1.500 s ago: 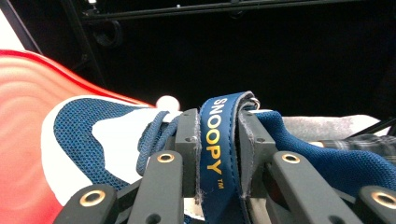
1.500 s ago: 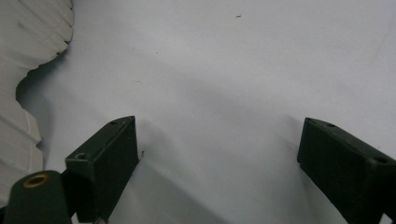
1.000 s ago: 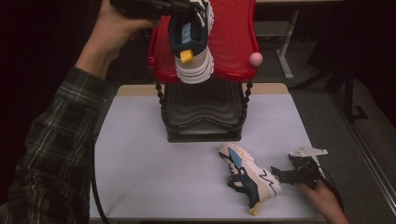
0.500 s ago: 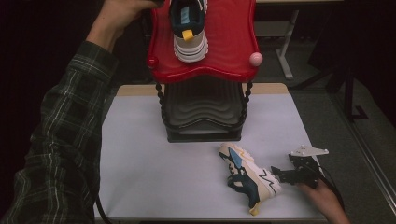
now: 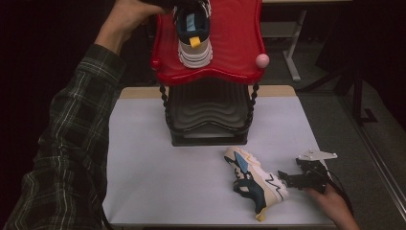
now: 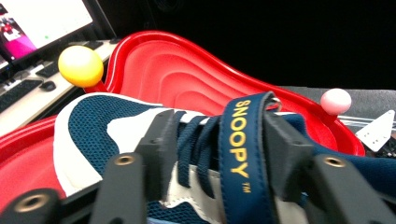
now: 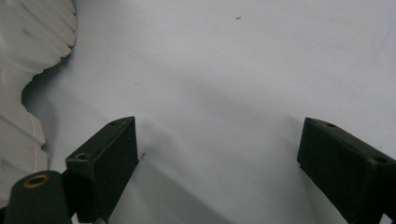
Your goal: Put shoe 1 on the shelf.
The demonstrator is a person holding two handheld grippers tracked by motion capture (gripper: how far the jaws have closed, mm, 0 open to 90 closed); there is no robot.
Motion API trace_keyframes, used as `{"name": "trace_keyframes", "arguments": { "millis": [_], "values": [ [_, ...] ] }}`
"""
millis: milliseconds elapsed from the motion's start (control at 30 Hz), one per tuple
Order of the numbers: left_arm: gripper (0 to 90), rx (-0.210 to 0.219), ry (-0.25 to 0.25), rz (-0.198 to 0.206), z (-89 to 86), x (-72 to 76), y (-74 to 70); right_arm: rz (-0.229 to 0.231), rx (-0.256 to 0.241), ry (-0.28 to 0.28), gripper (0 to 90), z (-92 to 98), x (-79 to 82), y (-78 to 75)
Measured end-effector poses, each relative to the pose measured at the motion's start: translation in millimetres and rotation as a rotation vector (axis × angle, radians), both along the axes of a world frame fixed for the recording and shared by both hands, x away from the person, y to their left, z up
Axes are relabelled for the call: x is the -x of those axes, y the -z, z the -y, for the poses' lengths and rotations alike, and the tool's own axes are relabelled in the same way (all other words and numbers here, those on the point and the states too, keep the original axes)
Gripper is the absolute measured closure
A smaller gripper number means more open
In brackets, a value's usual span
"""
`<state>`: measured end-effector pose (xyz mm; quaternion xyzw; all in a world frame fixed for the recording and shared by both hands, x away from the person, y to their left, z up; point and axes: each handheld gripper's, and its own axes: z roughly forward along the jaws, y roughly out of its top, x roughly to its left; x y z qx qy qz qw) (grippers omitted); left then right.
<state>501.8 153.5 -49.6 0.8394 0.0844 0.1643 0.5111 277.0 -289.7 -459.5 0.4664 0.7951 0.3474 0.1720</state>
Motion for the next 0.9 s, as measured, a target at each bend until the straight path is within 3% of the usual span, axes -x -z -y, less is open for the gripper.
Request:
{"name": "trace_keyframes", "arguments": {
  "millis": [367,533,900],
  "values": [
    [21.7,0.021,0.047,-0.058,3.5,0.4,6.3,0.001,0.001,-0.001,11.5,0.0,0.0,0.0],
    [13.7,0.036,0.033,-0.077,-2.1,7.8,6.5,0.001,0.002,0.0,11.5,-0.1,0.1,0.1],
    [13.2,0.092,-0.005,-0.063,-26.8,41.7,6.3,0.006,0.023,0.0,11.4,-2.4,0.5,0.3]
  ]
}}
